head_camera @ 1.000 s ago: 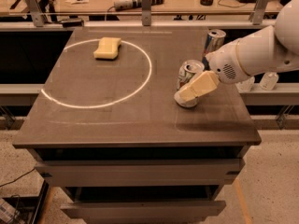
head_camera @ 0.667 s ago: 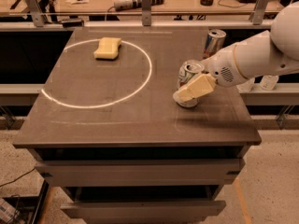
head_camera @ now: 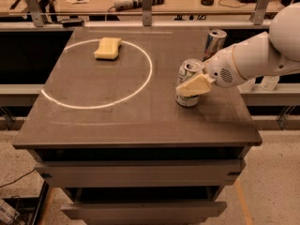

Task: Move 7up can near sponge

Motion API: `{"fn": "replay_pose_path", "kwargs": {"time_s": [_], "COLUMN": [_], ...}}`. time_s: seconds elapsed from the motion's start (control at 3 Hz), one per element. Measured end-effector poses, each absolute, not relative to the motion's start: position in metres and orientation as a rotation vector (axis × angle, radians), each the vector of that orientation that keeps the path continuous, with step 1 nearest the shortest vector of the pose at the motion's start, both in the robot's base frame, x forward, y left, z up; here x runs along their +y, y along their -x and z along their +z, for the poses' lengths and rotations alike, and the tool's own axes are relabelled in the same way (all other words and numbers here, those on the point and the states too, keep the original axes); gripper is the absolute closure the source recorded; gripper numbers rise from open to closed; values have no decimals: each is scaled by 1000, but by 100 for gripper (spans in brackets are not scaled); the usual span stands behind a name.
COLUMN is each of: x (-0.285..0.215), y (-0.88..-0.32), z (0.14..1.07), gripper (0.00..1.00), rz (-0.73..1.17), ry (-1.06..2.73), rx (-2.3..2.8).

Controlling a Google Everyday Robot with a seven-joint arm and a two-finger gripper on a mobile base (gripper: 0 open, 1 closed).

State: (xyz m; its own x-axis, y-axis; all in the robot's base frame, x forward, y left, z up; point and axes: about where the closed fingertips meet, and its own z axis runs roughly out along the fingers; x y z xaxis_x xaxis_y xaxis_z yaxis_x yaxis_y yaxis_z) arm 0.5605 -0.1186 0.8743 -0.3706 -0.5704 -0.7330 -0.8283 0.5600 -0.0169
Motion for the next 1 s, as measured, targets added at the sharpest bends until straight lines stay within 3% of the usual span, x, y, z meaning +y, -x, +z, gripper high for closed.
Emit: {"fn": "replay_pose_path", "kwargs": {"time_s": [0.33, 0.67, 1.0], "x": [-111, -96, -69], "y": [-572, -601, -644], "z": [896, 928, 952], "gripper": [88, 100, 100], "rz": [452, 415, 386], "ry": [1137, 1135, 1114], "rx": [2064, 2043, 2050]}}
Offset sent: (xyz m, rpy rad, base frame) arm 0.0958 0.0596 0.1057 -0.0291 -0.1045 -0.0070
